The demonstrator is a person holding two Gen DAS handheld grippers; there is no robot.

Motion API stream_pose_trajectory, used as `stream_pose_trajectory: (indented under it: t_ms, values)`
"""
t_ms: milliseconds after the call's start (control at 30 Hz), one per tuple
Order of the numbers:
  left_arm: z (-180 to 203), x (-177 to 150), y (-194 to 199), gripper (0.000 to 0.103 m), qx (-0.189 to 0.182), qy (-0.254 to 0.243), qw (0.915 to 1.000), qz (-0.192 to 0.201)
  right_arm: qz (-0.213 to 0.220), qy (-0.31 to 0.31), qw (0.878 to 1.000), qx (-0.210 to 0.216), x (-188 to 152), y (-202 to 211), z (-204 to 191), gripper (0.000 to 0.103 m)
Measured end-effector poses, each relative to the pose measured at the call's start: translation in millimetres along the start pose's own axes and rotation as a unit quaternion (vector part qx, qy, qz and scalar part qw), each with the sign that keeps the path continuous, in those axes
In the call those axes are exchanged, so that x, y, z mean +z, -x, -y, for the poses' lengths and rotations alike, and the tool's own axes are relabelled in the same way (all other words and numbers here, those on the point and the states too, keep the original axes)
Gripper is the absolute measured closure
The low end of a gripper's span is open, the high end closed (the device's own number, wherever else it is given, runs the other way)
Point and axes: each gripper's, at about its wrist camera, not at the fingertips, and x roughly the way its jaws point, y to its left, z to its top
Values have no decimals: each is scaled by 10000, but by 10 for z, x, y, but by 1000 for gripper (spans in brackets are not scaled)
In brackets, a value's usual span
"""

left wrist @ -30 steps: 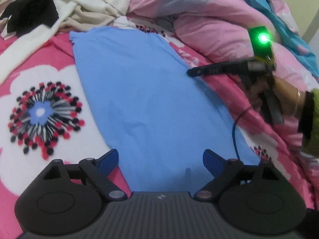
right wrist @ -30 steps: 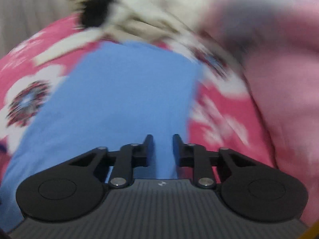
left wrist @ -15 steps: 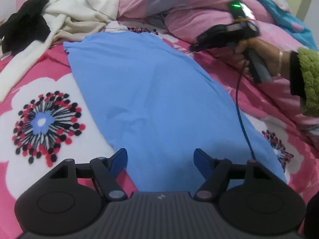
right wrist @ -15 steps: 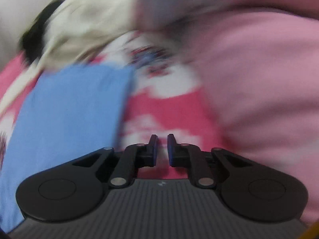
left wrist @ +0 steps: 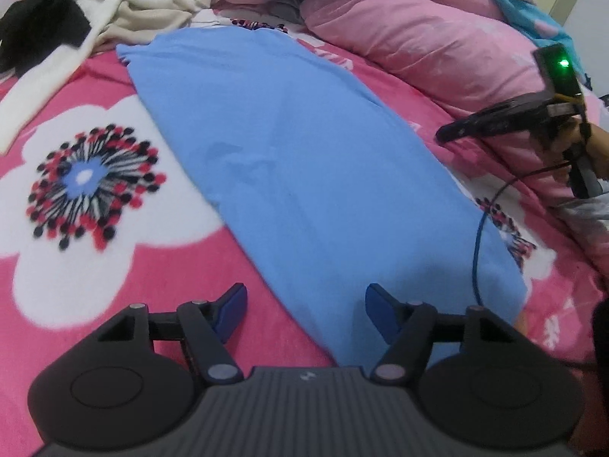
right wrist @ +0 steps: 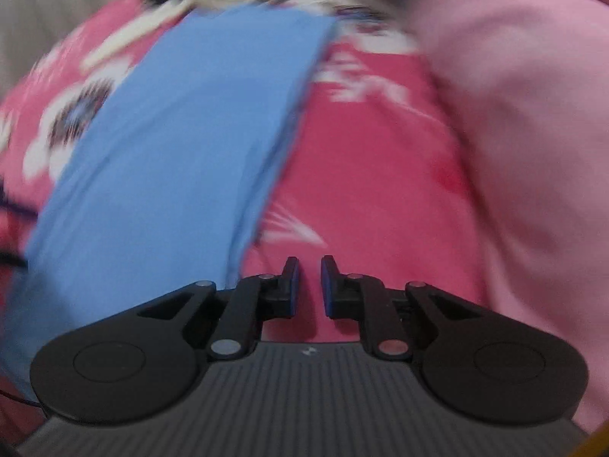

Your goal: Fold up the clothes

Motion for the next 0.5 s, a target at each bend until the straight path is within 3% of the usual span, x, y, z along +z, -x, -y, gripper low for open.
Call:
stream_pose_trajectory:
  t_ms: [133,233,300,367,500]
  values:
    - [0,-64,40,34,-224,26,9996,-143,387,261,9981,413,15,147,-194,90]
    - [-10,-83,-7,34,-339,164,9986,-360,236,712,9936,848,-84,65,-421,89]
    - [-27,-116,-3,33,-443,243,9977,-459,-192,865,9922,873,-306,24,-477,88]
    - [-55,-167,30,32,-575,310,9965,-519,-587,656,9926,838,-562,25,-376,86]
    - [-122,-292,-11,27,-1141,478,9888,-835,-695,-589,9882,1234,-824,310,-23,72]
